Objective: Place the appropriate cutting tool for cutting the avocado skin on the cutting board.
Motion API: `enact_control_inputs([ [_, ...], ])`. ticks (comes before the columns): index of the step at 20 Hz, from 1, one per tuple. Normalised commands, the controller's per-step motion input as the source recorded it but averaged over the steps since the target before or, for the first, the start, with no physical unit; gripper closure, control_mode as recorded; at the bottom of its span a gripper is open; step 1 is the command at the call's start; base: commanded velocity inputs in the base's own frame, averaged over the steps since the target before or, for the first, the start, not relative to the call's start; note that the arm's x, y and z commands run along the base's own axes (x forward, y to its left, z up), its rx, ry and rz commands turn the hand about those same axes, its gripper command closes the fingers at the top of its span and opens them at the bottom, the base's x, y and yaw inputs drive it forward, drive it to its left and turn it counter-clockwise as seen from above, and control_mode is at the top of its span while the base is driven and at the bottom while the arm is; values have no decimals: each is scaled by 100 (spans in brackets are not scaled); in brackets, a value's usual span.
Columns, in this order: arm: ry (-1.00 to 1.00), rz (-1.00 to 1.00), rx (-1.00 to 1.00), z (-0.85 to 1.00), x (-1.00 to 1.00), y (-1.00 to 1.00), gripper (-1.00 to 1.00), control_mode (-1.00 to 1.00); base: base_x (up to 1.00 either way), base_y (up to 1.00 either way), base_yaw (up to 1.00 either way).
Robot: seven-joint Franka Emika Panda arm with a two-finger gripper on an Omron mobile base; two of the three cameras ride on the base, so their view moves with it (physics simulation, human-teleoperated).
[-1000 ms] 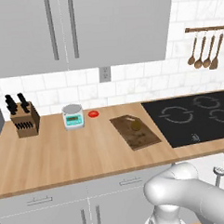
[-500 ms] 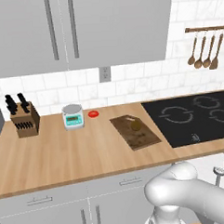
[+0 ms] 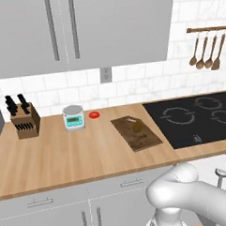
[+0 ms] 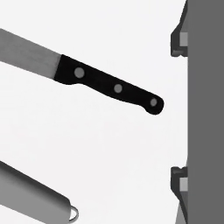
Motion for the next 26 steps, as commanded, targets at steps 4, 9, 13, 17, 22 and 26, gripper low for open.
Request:
enact_control_inputs([
  [4,0,0,0,0,3,-2,-100,-100,0,0,0],
  [9,0,0,0,0,7,0,-100,-100,0,0,0],
  [13,0,0,0,0,7,0,-100,-100,0,0,0],
  [17,0,0,0,0,5,0,-100,-100,0,0,0],
  [22,-7,-3,-5,-18,-5,25,-100,-100,0,0,0],
  [26,-22,-9,-1,-27,-10,26,-100,-100,0,0,0],
])
